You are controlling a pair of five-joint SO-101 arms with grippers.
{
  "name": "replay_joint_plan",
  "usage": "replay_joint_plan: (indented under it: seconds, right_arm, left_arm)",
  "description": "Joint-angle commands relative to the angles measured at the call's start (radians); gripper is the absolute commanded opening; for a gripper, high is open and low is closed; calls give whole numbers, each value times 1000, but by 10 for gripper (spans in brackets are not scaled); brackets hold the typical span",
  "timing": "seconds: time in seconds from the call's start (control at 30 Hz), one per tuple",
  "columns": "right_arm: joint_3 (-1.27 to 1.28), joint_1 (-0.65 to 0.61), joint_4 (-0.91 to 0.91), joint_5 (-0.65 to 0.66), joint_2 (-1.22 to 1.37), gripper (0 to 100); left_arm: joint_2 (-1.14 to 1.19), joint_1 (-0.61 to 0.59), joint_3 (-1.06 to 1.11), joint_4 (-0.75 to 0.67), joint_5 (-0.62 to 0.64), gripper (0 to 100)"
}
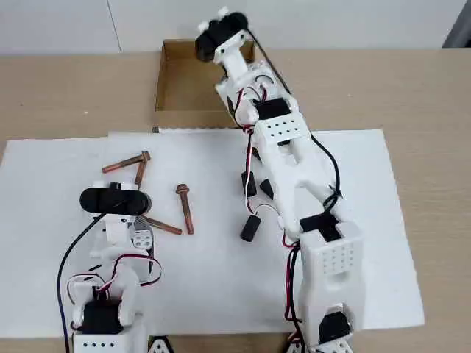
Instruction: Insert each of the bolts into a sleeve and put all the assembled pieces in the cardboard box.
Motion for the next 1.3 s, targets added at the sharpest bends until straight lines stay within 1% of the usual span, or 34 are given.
replay_joint_plan:
  seconds: [0.0,0.03,0.13,0.2,0.37,0.53,0.83,1.27]
  right_arm:
    - [-74,7,-53,35,8,8]
    - [-74,7,-53,34,15,25]
    - [-74,8,-45,34,25,127]
    - [-74,8,-44,34,28,160]
    - [-74,8,-44,37,24,114]
    - [-74,7,-13,37,-1,105]
    - [-74,-15,317,31,-203,105]
    - [-74,-19,710,31,-452,104]
  left_arm:
    - [-11,-8,-4,2,2,5]
    - [-11,-8,-4,2,2,5]
    - [-11,-8,-4,2,2,5]
    - [-11,-8,-4,2,2,5]
    - [-11,-8,-4,2,2,5]
    - [-11,-8,-4,2,2,5]
    - [-11,-5,-4,2,2,5]
    - [-11,-6,-4,2,2,5]
